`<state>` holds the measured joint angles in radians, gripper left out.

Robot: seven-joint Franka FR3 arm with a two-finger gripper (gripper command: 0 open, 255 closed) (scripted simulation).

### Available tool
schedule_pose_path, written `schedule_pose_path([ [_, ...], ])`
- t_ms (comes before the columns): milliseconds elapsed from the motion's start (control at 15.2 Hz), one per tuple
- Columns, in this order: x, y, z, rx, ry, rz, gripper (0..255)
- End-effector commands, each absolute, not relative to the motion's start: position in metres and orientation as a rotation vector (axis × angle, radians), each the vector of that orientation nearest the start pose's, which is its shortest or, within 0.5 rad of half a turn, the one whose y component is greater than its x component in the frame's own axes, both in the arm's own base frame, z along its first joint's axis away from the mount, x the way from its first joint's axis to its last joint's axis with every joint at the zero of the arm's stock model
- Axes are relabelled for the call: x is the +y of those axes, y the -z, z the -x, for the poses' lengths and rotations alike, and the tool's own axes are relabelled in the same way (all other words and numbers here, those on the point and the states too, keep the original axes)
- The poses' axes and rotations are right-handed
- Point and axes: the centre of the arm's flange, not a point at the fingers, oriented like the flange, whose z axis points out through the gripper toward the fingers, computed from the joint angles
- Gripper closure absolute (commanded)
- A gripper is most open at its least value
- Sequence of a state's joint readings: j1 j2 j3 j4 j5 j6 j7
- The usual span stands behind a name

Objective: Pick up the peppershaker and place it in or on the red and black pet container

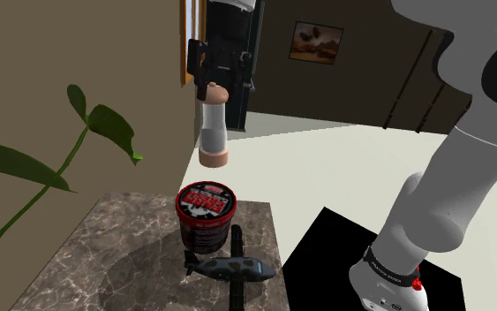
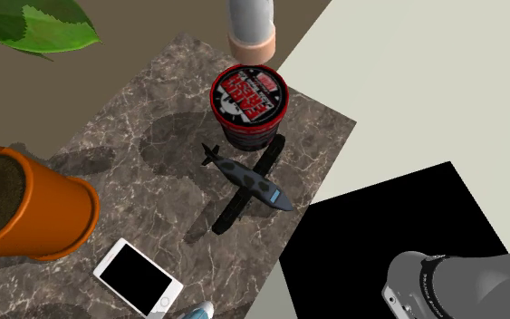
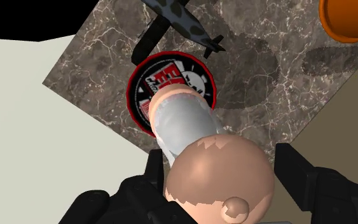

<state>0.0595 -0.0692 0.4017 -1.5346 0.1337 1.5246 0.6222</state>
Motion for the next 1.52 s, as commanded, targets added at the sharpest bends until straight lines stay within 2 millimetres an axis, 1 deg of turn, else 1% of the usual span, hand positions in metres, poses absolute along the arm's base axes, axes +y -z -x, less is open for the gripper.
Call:
schedule_pose_path([
  [0, 0.255, -0.663, -0.464, 0.228, -0.013, 3.014, 255],
  [1452, 0.255, -0.547, -0.464, 0.228, -0.013, 3.014, 255],
])
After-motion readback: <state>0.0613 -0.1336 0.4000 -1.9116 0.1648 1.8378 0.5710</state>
